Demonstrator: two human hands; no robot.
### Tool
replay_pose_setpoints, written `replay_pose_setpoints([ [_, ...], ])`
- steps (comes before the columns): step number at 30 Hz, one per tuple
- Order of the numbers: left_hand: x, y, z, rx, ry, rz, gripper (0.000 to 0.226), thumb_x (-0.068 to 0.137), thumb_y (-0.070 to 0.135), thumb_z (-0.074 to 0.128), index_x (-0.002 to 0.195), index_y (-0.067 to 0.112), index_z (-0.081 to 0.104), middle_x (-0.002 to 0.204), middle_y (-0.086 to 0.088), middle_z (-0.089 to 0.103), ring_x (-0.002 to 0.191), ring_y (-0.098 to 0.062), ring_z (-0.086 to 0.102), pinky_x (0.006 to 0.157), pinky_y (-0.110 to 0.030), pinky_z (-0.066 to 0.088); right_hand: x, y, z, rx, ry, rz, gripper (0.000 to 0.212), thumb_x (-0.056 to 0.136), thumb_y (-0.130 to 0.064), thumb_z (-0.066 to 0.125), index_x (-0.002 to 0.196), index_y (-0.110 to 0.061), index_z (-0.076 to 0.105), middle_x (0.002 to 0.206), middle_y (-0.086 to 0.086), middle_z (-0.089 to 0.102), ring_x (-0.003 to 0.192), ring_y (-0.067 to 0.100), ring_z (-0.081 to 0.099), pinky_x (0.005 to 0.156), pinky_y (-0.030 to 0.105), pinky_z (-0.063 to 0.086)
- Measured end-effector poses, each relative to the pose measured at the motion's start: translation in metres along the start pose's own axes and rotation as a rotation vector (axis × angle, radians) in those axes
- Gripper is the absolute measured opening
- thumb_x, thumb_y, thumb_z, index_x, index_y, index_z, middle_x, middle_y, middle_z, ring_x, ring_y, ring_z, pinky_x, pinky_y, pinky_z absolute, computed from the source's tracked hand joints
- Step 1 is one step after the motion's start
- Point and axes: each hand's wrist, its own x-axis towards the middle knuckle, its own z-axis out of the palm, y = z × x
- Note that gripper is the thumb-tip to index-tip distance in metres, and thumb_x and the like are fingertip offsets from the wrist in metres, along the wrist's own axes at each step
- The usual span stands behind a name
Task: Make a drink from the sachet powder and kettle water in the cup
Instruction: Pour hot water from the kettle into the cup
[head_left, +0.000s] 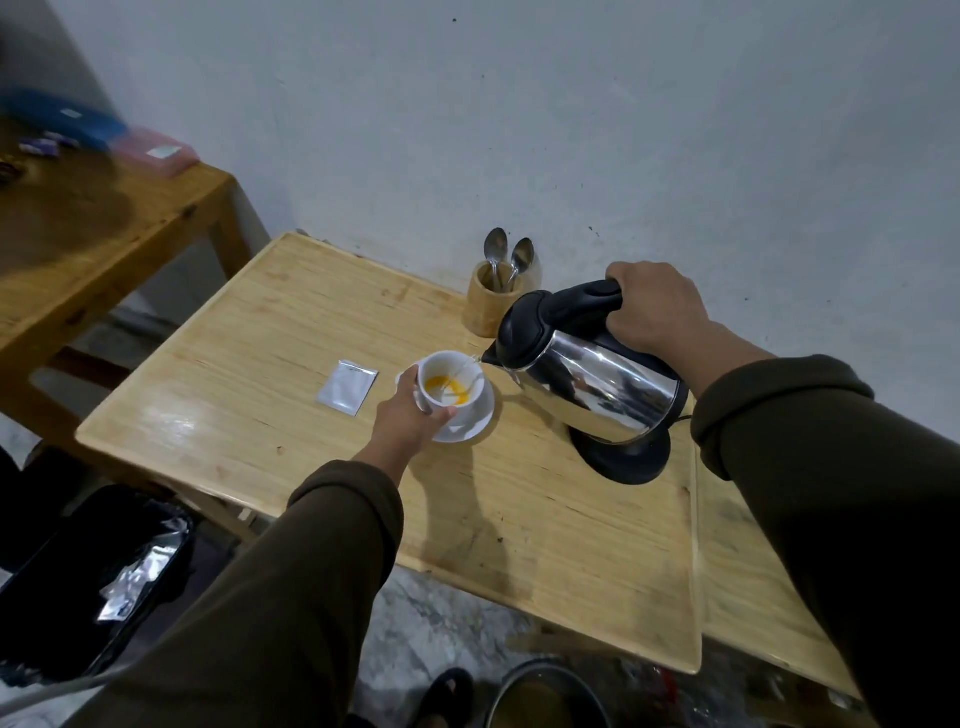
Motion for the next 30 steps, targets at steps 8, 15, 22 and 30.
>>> replay_pose_setpoints([
  [8,0.0004,-0.0003,0.0002,-0.002,-0.002,-0.001,0.079,0.081,0.034,0.070,0.146,0.023,0.027,0.135,-0.013,0.053,0.120,-0.032,0.053,0.083,-0.028,0.040,-0.0030,-0.0016,-0.0011,-0.036,-0.015,0.012,0.015,0.082,-0.005,0.052,0.085,-0.013,0.039,0.084,0.010,0.046,0.081,0.028,0.042,0.085,0.043,0.042],
  [15,-0.0008,0.0020,0.0004,0.013,0.008,-0.003,0.078,0.081,0.033,0.070,0.145,0.023,0.026,0.135,-0.015,0.052,0.121,-0.034,0.053,0.089,-0.034,0.045,-0.0034,-0.0013,-0.0019,-0.046,-0.015,0.015,0.015,0.083,-0.005,0.051,0.085,-0.013,0.039,0.084,0.010,0.046,0.080,0.029,0.042,0.083,0.042,0.042],
  [22,-0.0002,0.0017,0.0005,0.005,0.011,-0.001,0.079,0.081,0.034,0.070,0.146,0.023,0.026,0.136,-0.014,0.052,0.121,-0.033,0.053,0.091,-0.035,0.045,-0.0030,-0.0012,-0.0001,-0.053,-0.018,0.020,0.015,0.083,-0.005,0.051,0.086,-0.013,0.039,0.085,0.009,0.046,0.081,0.028,0.042,0.082,0.042,0.042],
  [30,0.0013,0.0005,0.0014,0.016,0.016,-0.008,0.080,0.080,0.034,0.070,0.146,0.023,0.025,0.136,-0.015,0.051,0.122,-0.034,0.052,0.090,-0.035,0.045,-0.0019,0.0001,0.0023,-0.071,-0.021,0.029,0.015,0.083,-0.006,0.052,0.086,-0.014,0.039,0.085,0.008,0.045,0.081,0.027,0.041,0.077,0.038,0.035],
])
